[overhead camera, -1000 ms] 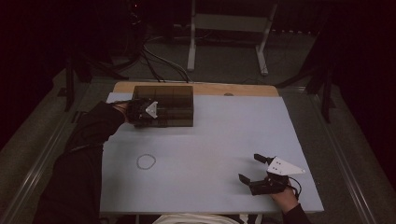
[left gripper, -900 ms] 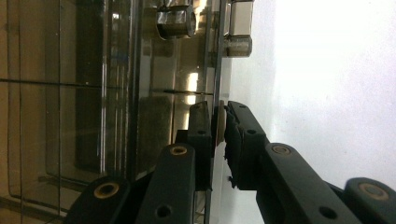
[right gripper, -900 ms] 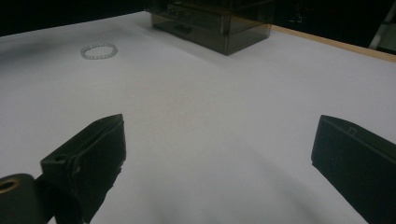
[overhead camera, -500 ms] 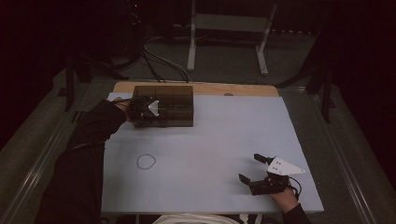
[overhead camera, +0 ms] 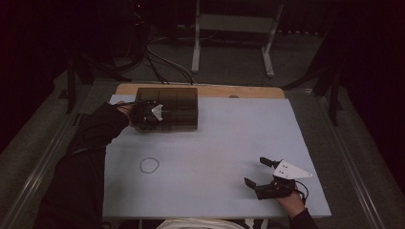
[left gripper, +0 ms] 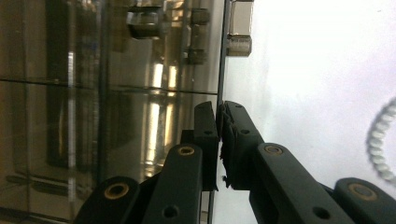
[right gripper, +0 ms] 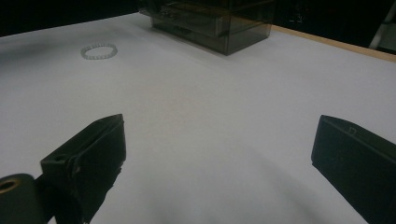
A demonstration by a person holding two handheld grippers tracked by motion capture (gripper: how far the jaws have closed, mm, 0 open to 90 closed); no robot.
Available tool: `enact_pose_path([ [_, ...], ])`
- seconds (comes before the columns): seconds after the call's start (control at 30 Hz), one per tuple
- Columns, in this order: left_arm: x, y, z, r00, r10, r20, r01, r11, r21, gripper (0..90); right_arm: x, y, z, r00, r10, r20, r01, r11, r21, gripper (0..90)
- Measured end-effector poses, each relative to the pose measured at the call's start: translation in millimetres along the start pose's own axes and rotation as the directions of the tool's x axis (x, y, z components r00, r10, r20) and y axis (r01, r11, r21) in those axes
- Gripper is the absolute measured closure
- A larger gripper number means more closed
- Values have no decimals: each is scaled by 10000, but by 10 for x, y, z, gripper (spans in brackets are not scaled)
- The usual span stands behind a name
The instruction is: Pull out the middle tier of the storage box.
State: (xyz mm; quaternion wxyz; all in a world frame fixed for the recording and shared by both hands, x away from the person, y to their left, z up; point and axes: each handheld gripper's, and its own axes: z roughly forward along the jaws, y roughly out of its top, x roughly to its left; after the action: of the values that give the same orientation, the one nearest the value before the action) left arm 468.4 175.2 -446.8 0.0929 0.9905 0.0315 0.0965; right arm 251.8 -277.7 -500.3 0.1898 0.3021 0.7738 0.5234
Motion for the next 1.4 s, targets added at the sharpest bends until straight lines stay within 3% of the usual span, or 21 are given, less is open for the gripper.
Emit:
enact_pose_path([
  [0.47,-138,6,-23,9996,6,288,-5,10000,-29,882,2,2,1,10000,25,3,-25,10000,-8,28],
  [1.4,-271,-14,-45,9968,36,796,-33,10000,-39,894,1,2,4,10000,36,26,-36,10000,-6,28],
])
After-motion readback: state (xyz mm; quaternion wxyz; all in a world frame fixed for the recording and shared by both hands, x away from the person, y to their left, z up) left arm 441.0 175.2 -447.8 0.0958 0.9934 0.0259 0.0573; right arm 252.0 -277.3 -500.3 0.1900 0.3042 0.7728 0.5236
